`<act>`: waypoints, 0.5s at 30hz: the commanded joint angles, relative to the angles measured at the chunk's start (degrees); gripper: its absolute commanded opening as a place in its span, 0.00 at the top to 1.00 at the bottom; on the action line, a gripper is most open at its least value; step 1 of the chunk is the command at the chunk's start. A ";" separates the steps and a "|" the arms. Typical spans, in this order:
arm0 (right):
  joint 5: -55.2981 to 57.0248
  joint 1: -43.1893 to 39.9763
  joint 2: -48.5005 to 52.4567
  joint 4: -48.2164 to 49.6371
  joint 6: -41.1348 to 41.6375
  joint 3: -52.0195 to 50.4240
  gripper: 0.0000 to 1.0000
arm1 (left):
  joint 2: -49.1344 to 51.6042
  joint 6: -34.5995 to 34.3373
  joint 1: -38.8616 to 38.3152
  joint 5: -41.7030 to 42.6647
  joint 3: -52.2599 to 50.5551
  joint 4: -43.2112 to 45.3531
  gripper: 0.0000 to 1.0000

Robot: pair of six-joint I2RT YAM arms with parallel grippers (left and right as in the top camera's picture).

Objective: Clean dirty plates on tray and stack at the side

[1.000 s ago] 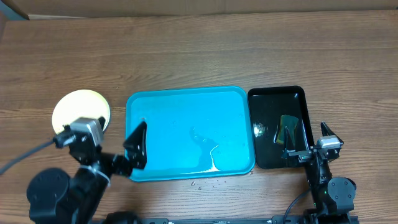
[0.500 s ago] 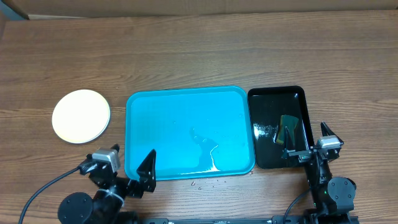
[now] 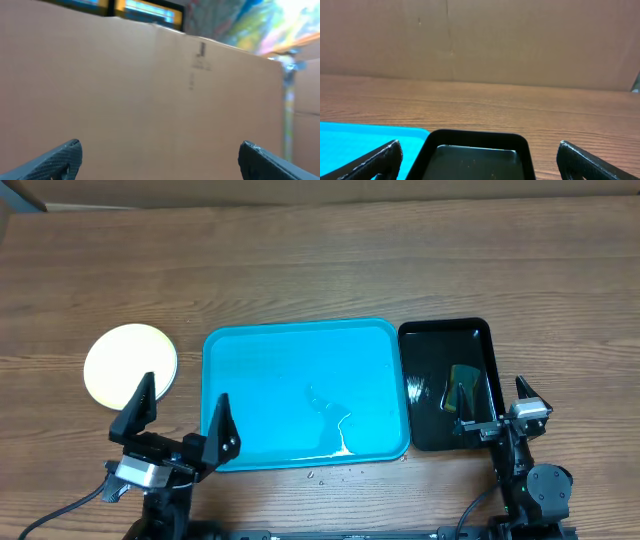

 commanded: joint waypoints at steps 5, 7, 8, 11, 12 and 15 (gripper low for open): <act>-0.11 -0.26 -0.46 0.33 -0.17 -0.59 0.00 | -3.15 -0.46 -0.42 -8.74 -8.13 1.42 0.00; -0.11 -0.26 -0.46 0.33 -0.17 -0.59 0.00 | -3.15 -0.46 -0.42 -8.68 -9.86 1.33 0.00; -0.11 -0.26 -0.46 0.35 -0.17 -0.59 0.00 | -3.15 -0.46 -0.42 -8.70 -10.69 1.36 0.00; -0.11 -0.26 -0.46 0.35 -0.17 -0.59 0.00 | -3.15 -0.46 -0.42 -8.68 -13.29 1.33 0.00; -0.11 -0.26 -0.46 0.33 -0.17 -0.59 0.00 | -3.15 -0.46 -0.44 -8.68 -13.86 0.11 0.00; -0.11 -0.26 -0.46 0.33 -0.17 -0.59 0.00 | -3.15 -0.44 -0.42 -9.64 -13.79 -6.01 0.00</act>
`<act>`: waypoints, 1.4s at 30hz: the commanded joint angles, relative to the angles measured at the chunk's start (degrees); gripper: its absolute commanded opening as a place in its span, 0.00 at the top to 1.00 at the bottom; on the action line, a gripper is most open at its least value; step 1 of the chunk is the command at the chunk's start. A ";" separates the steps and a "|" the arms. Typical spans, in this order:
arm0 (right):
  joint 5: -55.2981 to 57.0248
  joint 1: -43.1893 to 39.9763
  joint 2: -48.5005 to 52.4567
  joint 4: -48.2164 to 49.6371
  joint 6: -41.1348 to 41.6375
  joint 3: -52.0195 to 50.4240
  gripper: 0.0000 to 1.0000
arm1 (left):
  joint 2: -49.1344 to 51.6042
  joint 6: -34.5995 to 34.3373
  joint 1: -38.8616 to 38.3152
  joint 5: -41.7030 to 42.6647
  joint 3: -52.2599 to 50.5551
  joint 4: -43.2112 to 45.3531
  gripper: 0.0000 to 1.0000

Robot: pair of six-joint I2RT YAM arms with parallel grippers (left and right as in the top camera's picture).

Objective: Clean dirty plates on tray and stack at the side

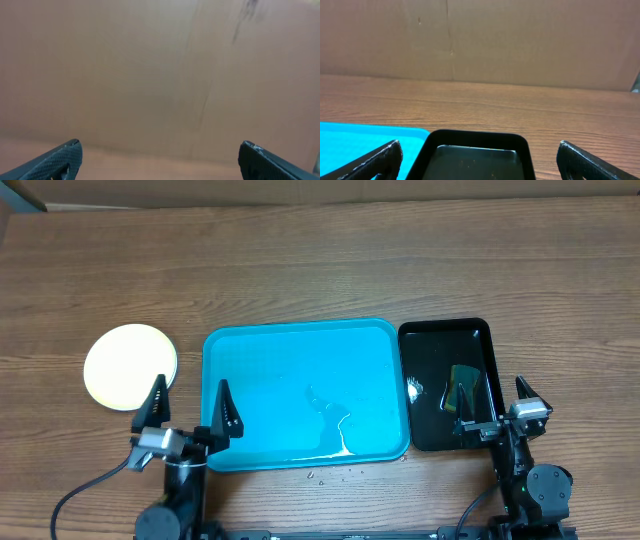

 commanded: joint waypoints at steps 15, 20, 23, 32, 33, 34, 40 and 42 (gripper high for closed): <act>-0.11 -0.26 -0.46 0.33 -0.20 -0.59 0.00 | -0.79 7.80 -0.42 -3.10 -0.68 -24.11 0.00; -0.11 -0.26 -0.46 0.33 -0.20 -0.59 0.00 | -0.79 10.69 -0.42 -3.10 -0.68 -24.09 0.00; -0.11 -0.26 -0.46 0.33 -0.20 -0.59 0.00 | -0.79 12.28 -0.42 -3.17 -0.68 -24.06 0.00; -0.11 -0.26 -0.46 0.33 -0.20 -0.59 0.00 | -0.76 12.28 -0.42 -3.17 -0.68 -24.06 0.00; -0.11 -0.26 -0.46 0.33 -0.20 -0.59 0.00 | -0.76 12.28 -0.42 -3.17 -0.68 -24.06 0.00; -0.11 -0.26 -0.46 0.35 -0.20 -0.59 0.00 | -0.76 12.28 -0.42 -3.17 -0.68 -24.06 0.00; -0.11 -0.26 -0.46 0.35 -0.20 -0.59 0.00 | -0.76 12.28 -0.42 -3.17 -0.68 -24.06 0.00; -0.11 -0.26 -0.46 0.33 -0.20 -0.59 0.00 | -0.76 12.28 -0.42 -3.17 -0.68 -24.06 0.00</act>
